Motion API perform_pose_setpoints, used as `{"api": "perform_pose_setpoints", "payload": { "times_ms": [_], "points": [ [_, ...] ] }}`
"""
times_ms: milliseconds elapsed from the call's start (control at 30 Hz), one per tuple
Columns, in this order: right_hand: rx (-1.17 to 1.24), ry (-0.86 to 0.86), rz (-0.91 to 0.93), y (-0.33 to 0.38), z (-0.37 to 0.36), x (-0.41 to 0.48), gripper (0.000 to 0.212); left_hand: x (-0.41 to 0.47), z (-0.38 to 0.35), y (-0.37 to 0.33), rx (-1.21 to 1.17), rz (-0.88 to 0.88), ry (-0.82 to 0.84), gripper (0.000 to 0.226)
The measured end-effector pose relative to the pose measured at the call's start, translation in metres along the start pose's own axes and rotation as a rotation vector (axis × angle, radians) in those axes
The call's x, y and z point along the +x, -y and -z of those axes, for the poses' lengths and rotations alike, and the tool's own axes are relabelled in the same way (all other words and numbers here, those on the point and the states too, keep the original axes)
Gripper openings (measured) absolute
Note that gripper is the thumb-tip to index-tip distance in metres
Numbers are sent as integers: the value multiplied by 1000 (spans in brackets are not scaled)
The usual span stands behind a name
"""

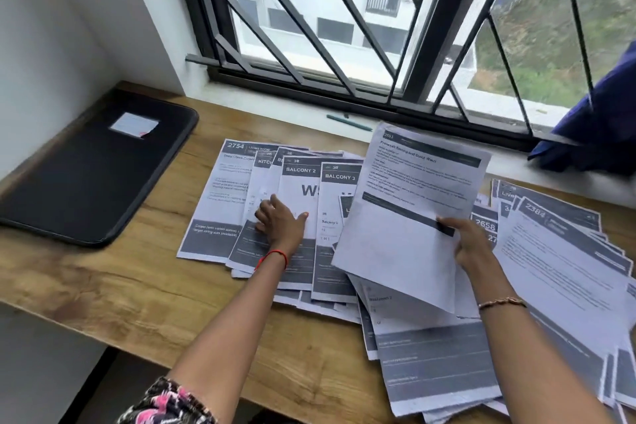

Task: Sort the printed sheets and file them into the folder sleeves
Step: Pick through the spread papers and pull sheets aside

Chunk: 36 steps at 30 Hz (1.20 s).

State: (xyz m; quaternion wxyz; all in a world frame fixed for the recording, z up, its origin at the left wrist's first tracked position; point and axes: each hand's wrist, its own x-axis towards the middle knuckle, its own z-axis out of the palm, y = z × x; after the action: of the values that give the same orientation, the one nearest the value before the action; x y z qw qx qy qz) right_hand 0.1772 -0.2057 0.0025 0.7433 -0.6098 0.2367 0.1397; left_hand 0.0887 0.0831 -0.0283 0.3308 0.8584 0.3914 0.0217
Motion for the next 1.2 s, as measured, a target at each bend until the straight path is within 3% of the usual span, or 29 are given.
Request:
{"api": "perform_pose_setpoints", "payload": {
  "times_ms": [167,300,433,567,700,767,833,967,1033,1200],
  "points": [
    [-1,3,23,-8,-17,4,20,13,6,2,-60,23,46,73],
    [2,-29,9,-10,-24,4,19,23,7,7,-219,-210,52,32],
    [25,-63,8,-11,-29,4,20,21,5,9,-285,-377,73,26],
    [17,-76,-10,-11,-32,5,21,25,3,13,-366,-364,6,16],
    [12,-86,-13,-13,-36,5,25,35,7,17,-287,-295,-62,42],
    [7,-88,-11,-14,-40,4,25,39,12,18,-175,-139,-139,53],
    [-12,-100,-11,-14,-43,3,23,45,18,20,-85,-5,-128,63],
    [0,-64,14,-17,-47,7,22,53,25,21,-75,50,-46,71],
    [-4,-48,15,-18,-49,8,21,55,25,20,-161,3,-43,66],
    [-22,-48,23,-22,-51,10,22,50,23,20,-261,-339,-212,34]
  ]
}}
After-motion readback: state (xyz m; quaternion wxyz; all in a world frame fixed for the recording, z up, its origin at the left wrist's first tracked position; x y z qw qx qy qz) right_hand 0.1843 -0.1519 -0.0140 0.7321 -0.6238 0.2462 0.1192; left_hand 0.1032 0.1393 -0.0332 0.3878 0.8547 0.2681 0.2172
